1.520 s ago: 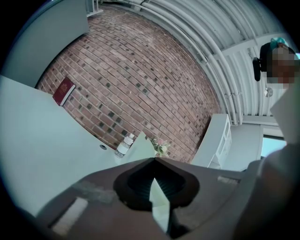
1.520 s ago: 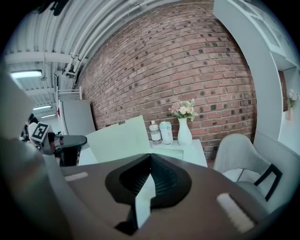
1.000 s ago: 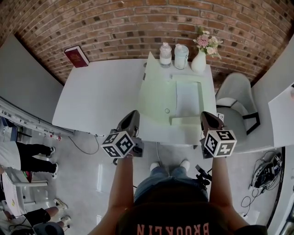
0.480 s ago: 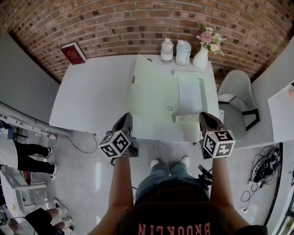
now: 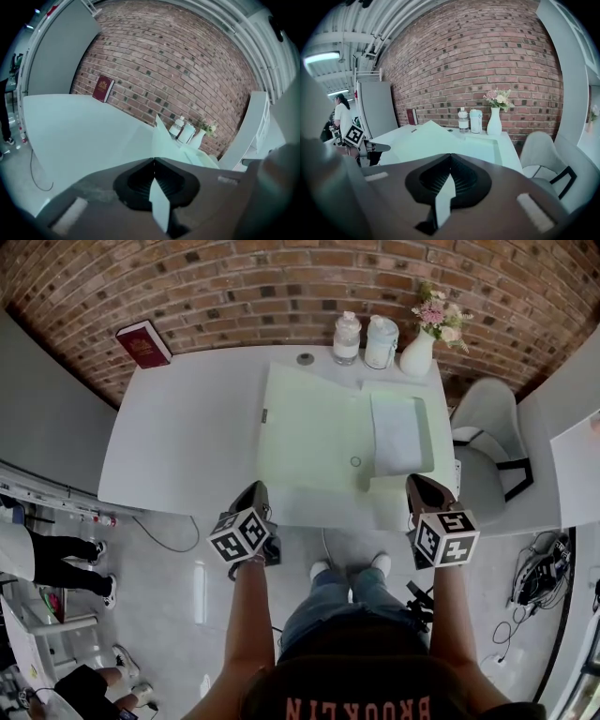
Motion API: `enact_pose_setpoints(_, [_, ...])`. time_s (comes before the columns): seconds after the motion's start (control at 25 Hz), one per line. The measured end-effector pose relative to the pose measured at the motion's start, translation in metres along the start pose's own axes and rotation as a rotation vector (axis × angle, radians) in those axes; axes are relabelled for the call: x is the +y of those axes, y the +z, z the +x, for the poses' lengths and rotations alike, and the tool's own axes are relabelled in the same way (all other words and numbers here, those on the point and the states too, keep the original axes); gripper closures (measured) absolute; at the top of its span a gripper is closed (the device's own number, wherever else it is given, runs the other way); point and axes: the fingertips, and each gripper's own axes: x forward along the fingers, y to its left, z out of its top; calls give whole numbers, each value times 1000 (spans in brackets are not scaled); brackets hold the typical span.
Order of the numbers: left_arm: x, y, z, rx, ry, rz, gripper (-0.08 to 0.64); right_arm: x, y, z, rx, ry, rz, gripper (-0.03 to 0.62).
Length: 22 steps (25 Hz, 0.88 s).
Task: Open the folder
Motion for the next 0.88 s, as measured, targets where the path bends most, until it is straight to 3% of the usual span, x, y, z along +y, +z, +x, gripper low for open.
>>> enact_pose_setpoints(0.36, [38, -31, 20, 129, 82, -10, 555, 20, -27, 22, 92, 20, -33, 591])
enact_pose_setpoints(0.56, [53, -45, 29, 198, 139, 38, 560, 20, -34, 30, 120, 21, -30, 591])
enact_pose_setpoints(0.88, [52, -48, 39, 219, 133, 43, 560, 25, -36, 40, 138, 33, -38, 591])
